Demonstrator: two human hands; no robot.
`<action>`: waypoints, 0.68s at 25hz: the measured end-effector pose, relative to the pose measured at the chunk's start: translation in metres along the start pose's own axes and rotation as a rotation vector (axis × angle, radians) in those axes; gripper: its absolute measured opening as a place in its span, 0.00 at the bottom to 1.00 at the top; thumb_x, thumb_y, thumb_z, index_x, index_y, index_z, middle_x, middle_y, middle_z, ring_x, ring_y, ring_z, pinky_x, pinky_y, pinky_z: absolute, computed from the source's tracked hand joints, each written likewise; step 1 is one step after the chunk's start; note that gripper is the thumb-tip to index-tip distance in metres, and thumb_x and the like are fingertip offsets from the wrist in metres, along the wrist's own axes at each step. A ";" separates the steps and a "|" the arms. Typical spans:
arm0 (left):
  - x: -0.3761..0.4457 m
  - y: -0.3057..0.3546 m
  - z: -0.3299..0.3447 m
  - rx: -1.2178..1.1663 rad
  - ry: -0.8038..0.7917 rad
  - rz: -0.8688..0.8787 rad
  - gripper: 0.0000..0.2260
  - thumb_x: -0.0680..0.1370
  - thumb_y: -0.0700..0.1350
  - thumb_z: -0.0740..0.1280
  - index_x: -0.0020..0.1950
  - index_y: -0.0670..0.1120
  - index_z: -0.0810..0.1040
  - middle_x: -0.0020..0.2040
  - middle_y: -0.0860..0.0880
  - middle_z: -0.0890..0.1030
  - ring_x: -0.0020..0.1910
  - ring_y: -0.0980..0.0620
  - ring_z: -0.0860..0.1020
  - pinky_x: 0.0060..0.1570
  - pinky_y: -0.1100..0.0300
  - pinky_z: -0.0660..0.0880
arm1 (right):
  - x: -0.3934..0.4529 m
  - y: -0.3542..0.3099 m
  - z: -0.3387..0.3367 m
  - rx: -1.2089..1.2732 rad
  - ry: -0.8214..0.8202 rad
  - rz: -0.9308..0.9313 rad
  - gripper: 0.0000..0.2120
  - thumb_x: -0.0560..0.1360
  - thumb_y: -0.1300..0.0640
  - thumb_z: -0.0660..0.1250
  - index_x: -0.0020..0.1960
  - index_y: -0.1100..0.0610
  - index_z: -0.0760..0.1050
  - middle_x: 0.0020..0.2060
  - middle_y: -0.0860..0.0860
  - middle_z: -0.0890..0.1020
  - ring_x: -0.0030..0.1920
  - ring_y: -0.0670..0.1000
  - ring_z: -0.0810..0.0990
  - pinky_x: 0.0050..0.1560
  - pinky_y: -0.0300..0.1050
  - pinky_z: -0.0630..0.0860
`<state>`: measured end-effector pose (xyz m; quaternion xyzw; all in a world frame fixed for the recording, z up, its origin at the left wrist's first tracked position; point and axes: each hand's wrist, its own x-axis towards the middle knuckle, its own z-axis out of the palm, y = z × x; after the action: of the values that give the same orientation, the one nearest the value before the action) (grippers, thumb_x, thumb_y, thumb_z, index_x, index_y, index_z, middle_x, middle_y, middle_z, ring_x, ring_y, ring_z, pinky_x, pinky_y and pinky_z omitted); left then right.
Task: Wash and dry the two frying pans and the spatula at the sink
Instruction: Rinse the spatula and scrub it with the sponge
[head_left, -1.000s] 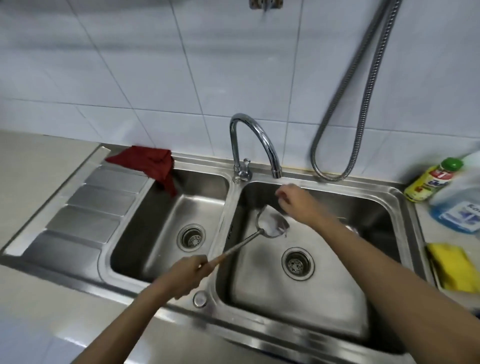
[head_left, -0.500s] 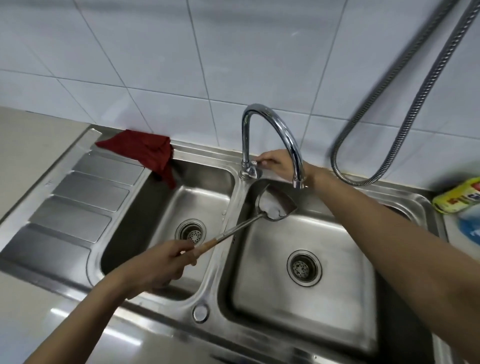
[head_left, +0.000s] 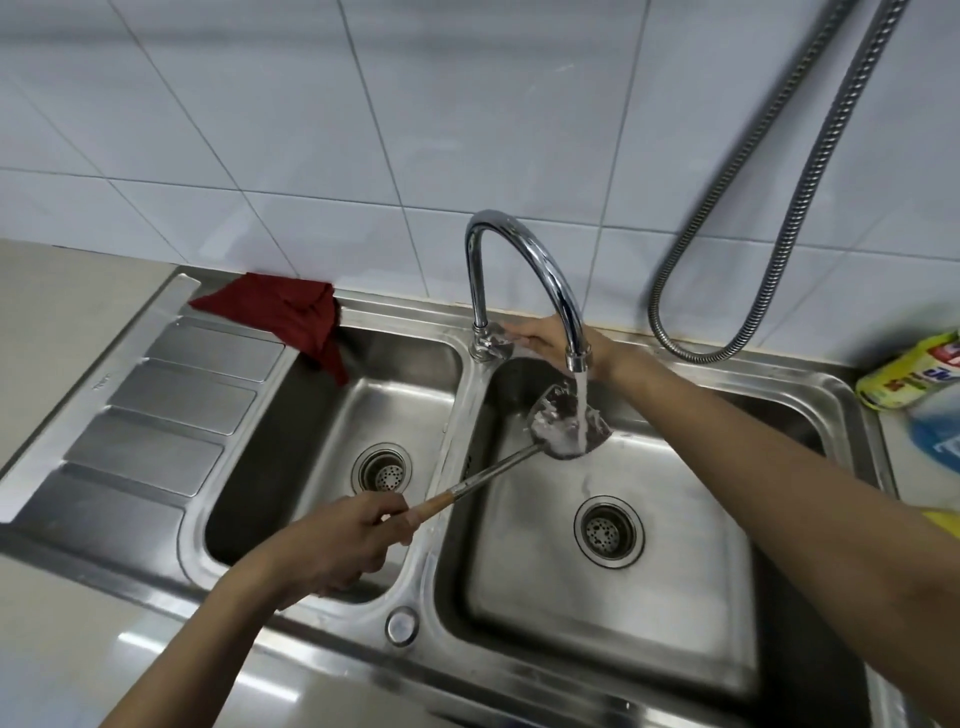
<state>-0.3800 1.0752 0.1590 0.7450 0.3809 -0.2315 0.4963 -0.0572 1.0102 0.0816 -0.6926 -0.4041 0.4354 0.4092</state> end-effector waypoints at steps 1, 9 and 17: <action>-0.002 -0.002 0.000 0.022 0.003 0.001 0.16 0.79 0.57 0.62 0.48 0.44 0.76 0.29 0.49 0.66 0.21 0.57 0.59 0.21 0.63 0.56 | -0.008 0.007 0.001 -0.145 0.111 -0.007 0.14 0.79 0.51 0.63 0.61 0.54 0.78 0.60 0.54 0.80 0.62 0.53 0.77 0.68 0.48 0.68; -0.011 -0.022 0.010 -0.036 -0.156 0.017 0.06 0.77 0.49 0.67 0.49 0.48 0.73 0.31 0.47 0.72 0.25 0.54 0.62 0.22 0.62 0.56 | -0.117 0.106 0.067 0.119 0.468 0.508 0.14 0.80 0.53 0.61 0.58 0.62 0.73 0.48 0.57 0.80 0.45 0.55 0.80 0.45 0.48 0.77; 0.007 -0.031 0.064 0.048 0.112 0.078 0.10 0.79 0.45 0.60 0.44 0.43 0.79 0.26 0.54 0.72 0.20 0.60 0.66 0.20 0.66 0.61 | -0.129 0.078 0.095 0.552 0.588 0.266 0.19 0.82 0.49 0.55 0.70 0.55 0.69 0.65 0.51 0.75 0.66 0.51 0.73 0.67 0.50 0.70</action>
<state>-0.3987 1.0257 0.1106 0.7826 0.3732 -0.1790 0.4650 -0.1682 0.8862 0.0180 -0.6978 -0.0457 0.3601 0.6175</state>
